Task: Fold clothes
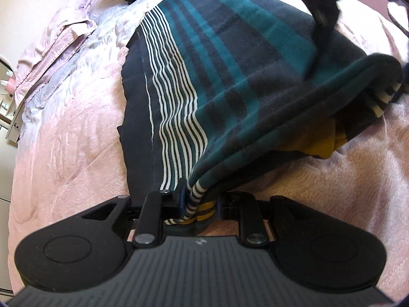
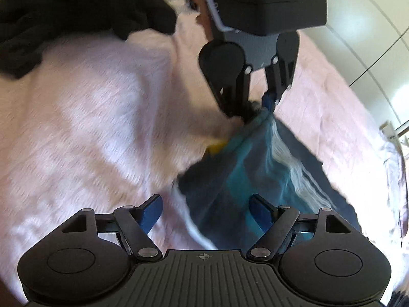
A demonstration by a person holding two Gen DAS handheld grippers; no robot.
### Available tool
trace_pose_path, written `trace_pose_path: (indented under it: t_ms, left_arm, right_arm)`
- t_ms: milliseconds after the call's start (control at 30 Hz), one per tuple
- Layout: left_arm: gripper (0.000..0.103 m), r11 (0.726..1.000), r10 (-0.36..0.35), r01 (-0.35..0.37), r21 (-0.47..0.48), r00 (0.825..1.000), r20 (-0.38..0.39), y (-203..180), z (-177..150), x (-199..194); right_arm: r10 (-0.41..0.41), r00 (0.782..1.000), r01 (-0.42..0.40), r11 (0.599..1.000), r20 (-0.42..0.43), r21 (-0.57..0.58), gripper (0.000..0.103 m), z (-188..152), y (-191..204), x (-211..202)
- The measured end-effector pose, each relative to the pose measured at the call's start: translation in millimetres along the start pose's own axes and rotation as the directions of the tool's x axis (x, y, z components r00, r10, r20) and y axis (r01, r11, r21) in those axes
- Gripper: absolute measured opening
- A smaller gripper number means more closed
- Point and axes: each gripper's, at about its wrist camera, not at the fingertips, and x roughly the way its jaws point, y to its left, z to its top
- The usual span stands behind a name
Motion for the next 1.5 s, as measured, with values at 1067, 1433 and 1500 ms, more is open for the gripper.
trace_pose_path:
  t_ms: [1067, 1433, 1500]
  left_arm:
    - [0.018, 0.996, 0.002, 0.001, 0.085, 0.999, -0.036, 109.7, 186.6, -82.8]
    - [0.021, 0.962, -0.219, 0.237, 0.135, 0.966, -0.135, 89.4, 265.6, 108.1]
    - [0.021, 0.957, -0.246, 0.264, 0.116, 0.957, -0.154, 88.2, 268.7, 128.7]
  right_arm:
    - [0.011, 0.925, -0.333, 0.505, 0.38, 0.796, 0.017, -77.5, -197.3, -178.5]
    - [-0.076, 0.953, -0.29, 0.046, 0.293, 0.956, 0.017, -249.9, -254.7, -130.8]
    - [-0.074, 0.957, -0.283, -0.017, 0.281, 0.959, 0.017, -270.8, -257.7, -118.1]
